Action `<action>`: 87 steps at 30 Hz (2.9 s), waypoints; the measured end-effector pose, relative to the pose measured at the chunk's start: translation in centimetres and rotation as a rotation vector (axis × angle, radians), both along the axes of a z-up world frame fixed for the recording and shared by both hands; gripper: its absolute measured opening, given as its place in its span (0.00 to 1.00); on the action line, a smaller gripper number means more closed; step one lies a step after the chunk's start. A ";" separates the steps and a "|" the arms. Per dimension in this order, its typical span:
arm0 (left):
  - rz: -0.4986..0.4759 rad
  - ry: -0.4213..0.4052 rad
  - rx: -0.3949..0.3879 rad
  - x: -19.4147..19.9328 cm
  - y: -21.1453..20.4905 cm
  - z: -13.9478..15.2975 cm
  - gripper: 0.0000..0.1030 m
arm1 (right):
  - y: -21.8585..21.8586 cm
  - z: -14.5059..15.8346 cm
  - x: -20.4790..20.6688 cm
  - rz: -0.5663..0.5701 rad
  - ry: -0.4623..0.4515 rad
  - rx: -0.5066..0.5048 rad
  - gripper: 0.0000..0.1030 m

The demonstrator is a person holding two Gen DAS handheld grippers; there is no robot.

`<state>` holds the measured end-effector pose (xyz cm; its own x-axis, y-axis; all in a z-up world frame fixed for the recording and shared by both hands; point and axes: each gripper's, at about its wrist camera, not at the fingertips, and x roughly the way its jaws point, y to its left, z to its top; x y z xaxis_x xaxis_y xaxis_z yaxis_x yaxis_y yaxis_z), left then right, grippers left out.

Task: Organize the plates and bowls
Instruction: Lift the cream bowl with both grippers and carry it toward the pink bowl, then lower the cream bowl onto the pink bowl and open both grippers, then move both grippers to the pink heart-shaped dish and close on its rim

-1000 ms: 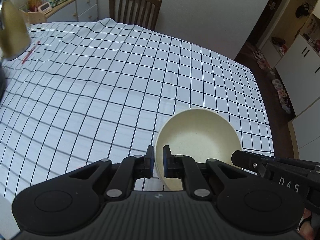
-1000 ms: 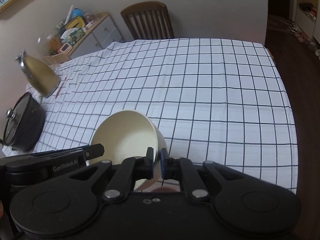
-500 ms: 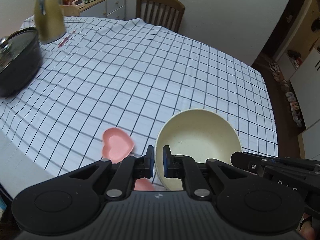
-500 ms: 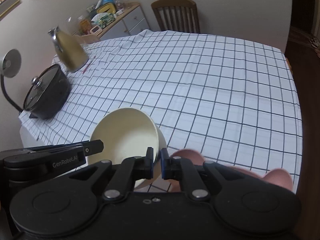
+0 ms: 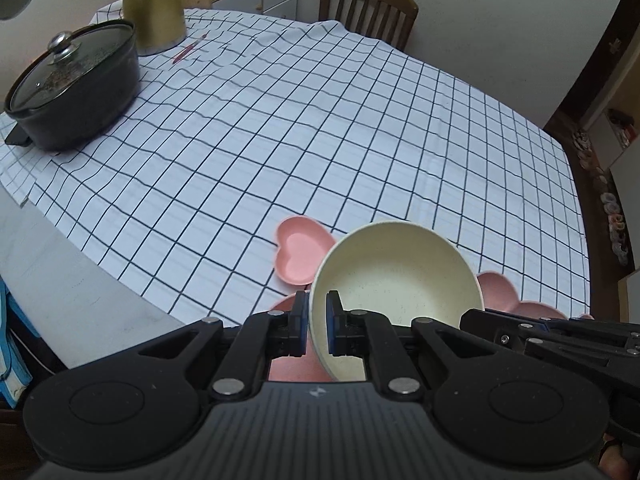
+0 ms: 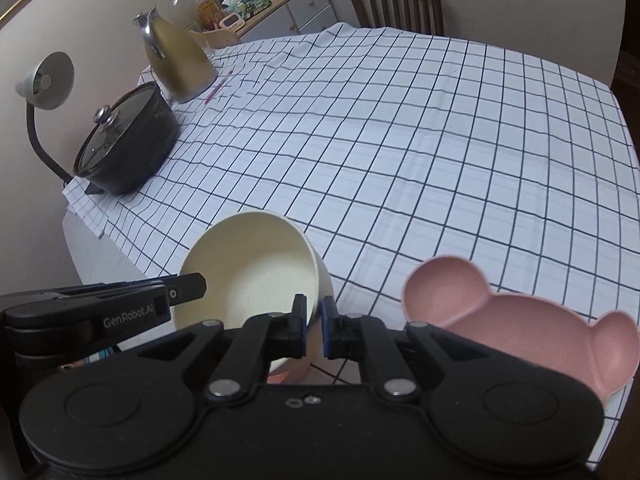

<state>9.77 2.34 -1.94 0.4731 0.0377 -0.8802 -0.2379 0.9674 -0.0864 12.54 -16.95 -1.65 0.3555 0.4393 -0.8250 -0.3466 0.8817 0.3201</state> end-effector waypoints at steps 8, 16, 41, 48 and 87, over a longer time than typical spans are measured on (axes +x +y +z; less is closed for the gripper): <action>0.027 0.040 0.002 -1.0 2.0 -1.4 0.08 | 2.2 -1.2 -0.8 0.041 0.030 -0.015 0.06; 0.027 0.062 -0.008 -1.6 3.0 -2.5 0.08 | 3.6 -2.0 -1.3 0.054 0.048 -0.043 0.06; 0.015 0.074 -0.004 -1.3 3.6 -3.5 0.08 | 3.8 -2.1 -1.3 0.040 0.056 -0.060 0.19; 0.009 0.027 0.009 -1.6 3.8 -1.8 0.09 | 3.3 -0.5 -0.9 0.054 0.031 -0.041 0.22; -0.217 0.097 -0.103 10.3 9.3 -9.2 0.72 | 6.6 -6.0 9.6 -0.175 0.161 -0.039 0.78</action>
